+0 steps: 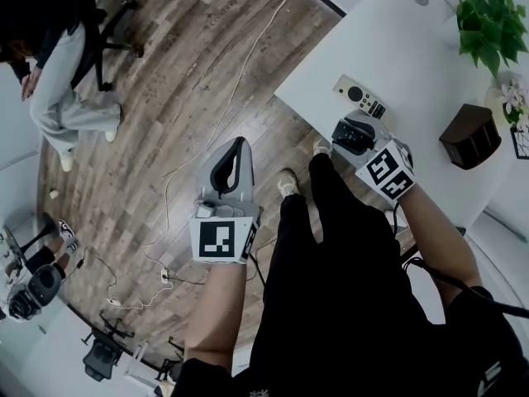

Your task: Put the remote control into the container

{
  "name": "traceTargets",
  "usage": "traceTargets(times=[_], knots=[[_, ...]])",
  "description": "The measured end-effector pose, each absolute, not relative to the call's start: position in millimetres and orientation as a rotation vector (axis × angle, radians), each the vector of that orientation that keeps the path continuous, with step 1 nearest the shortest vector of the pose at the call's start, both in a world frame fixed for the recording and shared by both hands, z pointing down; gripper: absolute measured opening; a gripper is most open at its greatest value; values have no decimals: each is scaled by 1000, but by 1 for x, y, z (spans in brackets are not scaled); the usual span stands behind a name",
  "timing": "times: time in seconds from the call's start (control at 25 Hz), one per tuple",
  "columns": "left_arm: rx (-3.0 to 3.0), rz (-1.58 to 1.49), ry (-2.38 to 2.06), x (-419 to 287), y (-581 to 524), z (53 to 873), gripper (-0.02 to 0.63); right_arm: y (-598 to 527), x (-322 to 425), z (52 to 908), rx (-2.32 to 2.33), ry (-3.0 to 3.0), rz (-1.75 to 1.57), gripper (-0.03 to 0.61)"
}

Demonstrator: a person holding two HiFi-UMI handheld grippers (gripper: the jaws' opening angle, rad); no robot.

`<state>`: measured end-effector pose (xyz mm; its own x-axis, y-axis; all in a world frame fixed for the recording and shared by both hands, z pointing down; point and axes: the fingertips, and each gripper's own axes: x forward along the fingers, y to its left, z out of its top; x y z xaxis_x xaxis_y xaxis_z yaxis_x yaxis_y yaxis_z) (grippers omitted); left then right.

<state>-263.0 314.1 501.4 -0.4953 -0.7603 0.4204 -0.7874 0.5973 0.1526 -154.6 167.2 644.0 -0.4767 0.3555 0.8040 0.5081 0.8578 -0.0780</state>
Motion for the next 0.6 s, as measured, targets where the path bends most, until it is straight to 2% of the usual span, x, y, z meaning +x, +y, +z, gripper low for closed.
traceTargets(times=[0.08,0.6], knots=[[1229,78,-2379,-263,315,502,2,165,-156,643,-619,-2126,-209,214],[1271,84,-2388,-267,308,487,2,154,-155,619,-530,-2263,-163,212]])
